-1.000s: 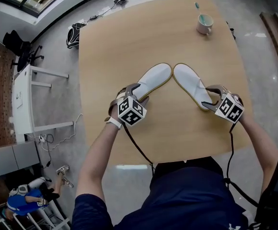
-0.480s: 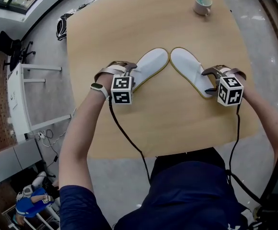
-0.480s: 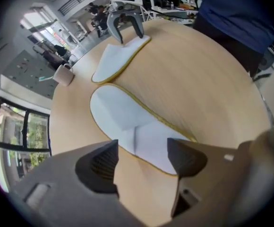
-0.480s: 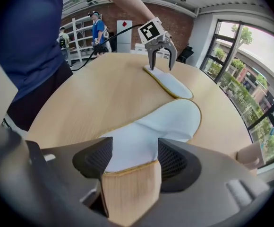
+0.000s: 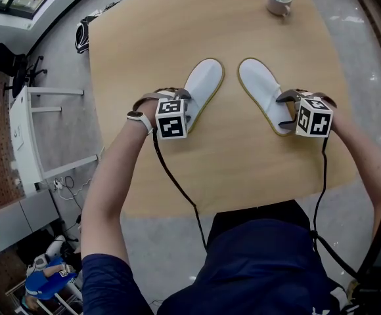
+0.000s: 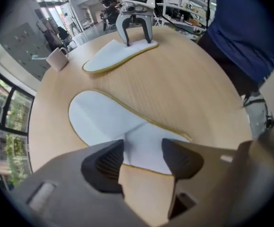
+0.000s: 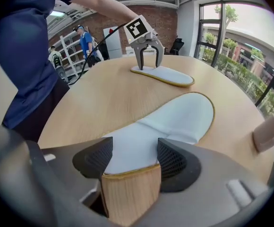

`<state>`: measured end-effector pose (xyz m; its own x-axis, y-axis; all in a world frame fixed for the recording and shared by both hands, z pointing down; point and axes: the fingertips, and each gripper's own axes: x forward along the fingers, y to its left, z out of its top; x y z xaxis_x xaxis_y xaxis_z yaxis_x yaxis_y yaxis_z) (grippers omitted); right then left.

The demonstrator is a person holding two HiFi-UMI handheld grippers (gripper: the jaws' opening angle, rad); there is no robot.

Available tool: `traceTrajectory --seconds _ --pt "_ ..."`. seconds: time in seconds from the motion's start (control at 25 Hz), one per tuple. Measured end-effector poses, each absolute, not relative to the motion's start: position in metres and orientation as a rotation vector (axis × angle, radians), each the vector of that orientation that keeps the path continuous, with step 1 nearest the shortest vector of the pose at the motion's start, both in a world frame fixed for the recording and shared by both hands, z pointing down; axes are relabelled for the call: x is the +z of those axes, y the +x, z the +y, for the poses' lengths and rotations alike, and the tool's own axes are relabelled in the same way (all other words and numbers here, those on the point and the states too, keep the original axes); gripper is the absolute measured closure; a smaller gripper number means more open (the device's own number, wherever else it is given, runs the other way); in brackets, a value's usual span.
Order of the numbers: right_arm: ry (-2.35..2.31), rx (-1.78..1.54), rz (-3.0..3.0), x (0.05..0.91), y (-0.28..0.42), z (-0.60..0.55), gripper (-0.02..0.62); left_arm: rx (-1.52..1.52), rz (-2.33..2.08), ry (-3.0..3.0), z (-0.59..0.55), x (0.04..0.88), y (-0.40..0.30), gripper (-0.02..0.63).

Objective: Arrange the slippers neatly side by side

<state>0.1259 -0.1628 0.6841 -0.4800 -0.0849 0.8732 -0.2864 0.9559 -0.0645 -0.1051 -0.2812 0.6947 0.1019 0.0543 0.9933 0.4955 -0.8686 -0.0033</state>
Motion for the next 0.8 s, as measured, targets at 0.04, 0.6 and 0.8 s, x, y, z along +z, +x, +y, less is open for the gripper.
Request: traceTrajectory --seconds 0.04,0.6,0.8 --pt "0.270 0.248 -2.069 0.684 0.125 -0.164 0.290 -1.836 -0.543 -2.079 -0.276 0.695 -0.105 0.344" --pt "0.367 0.304 -2.061 0.693 0.108 -0.165 0.288 -1.942 -0.332 -2.417 -0.229 0.701 -0.080 0.333" --pt "0.487 0.317 -2.083 0.694 0.105 -0.168 0.288 -1.906 -0.019 -2.589 -0.236 0.706 -0.070 0.333"
